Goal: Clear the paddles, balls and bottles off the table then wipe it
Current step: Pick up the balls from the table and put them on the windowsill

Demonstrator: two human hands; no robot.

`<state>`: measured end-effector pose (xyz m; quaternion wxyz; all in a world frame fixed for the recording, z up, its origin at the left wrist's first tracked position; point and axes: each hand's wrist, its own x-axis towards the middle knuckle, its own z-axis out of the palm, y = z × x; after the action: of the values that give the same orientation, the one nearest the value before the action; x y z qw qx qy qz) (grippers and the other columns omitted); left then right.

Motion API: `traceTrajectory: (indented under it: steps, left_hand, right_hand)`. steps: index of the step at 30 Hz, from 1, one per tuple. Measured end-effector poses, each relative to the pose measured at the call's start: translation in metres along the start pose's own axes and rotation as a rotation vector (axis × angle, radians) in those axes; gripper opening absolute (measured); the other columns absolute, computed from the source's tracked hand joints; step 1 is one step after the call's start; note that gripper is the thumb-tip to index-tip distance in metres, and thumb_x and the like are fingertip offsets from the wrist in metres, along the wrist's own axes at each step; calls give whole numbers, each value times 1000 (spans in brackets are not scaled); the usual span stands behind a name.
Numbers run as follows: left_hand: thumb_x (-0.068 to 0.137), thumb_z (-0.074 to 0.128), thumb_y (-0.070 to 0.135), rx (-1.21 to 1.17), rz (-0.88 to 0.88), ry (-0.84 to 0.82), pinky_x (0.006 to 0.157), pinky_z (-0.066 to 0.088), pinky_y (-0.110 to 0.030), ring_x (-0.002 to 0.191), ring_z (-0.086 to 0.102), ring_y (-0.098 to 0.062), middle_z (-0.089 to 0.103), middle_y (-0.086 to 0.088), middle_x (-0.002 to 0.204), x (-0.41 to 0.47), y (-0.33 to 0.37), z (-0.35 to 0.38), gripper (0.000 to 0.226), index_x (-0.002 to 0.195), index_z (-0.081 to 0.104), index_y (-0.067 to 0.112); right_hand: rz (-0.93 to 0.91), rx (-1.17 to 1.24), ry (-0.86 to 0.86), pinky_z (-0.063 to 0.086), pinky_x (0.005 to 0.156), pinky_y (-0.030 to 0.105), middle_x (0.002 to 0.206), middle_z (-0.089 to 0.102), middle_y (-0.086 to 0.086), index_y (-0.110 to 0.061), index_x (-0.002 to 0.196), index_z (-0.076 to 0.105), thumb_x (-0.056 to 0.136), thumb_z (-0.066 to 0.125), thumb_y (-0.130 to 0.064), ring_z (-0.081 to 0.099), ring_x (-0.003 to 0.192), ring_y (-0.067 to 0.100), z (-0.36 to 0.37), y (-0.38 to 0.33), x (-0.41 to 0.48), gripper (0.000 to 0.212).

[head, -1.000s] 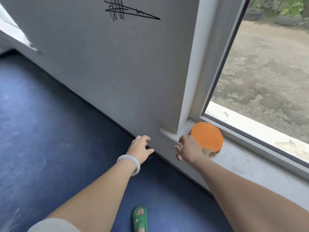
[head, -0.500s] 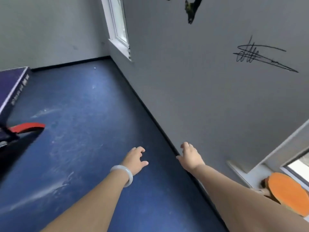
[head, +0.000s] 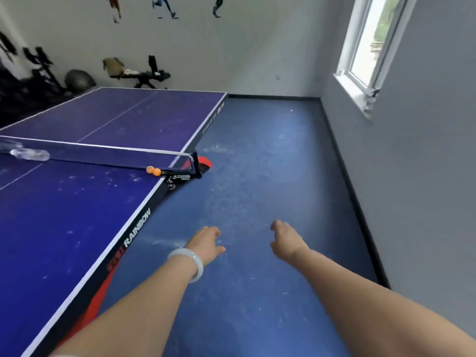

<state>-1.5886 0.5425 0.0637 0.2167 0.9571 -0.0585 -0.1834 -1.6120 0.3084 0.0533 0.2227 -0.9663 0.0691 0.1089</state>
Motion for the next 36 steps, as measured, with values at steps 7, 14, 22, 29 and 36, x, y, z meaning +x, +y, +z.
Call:
traceTrajectory:
  steps: [7, 14, 22, 29, 36]
  left_hand:
    - [93, 63, 34, -26, -207, 81, 104, 42, -36, 123, 50, -20, 48, -2, 136, 38, -67, -55, 46, 134, 50, 17]
    - [97, 59, 29, -121, -374, 143, 105, 42, -36, 125, 52, -21, 49, -2, 140, 67, -118, -86, 43, 136, 48, 16]
    - [97, 58, 31, -161, -436, 149, 97, 47, -34, 116, 55, -20, 50, 1, 135, 135, -199, -124, 40, 134, 50, 19]
    - [96, 60, 31, -165, -418, 129, 95, 50, -38, 111, 57, -20, 50, 1, 130, 215, -271, -172, 38, 132, 52, 19]
    - [95, 60, 32, -179, -388, 63, 97, 49, -41, 113, 55, -19, 46, 2, 132, 292, -305, -199, 43, 135, 47, 23]
  right_hand:
    - [-260, -86, -121, 41, 97, 35, 132, 48, 16, -4, 127, 45, 94, 50, -5, 49, 122, 33, 8, -93, 118, 33]
    - [-397, -197, -244, 44, 92, 35, 131, 53, 17, -3, 128, 49, 98, 48, -8, 53, 121, 33, 30, -170, 202, 31]
    - [-477, -276, -347, 44, 96, 34, 134, 53, 14, -4, 130, 50, 100, 50, -14, 51, 123, 31, 74, -253, 285, 32]
    - [-395, -229, -317, 46, 96, 35, 133, 54, 14, -4, 130, 51, 99, 52, -17, 52, 122, 30, 89, -318, 363, 33]
    - [-301, -138, -363, 43, 96, 33, 134, 52, 13, -7, 134, 46, 96, 59, -22, 51, 123, 28, 108, -343, 425, 42]
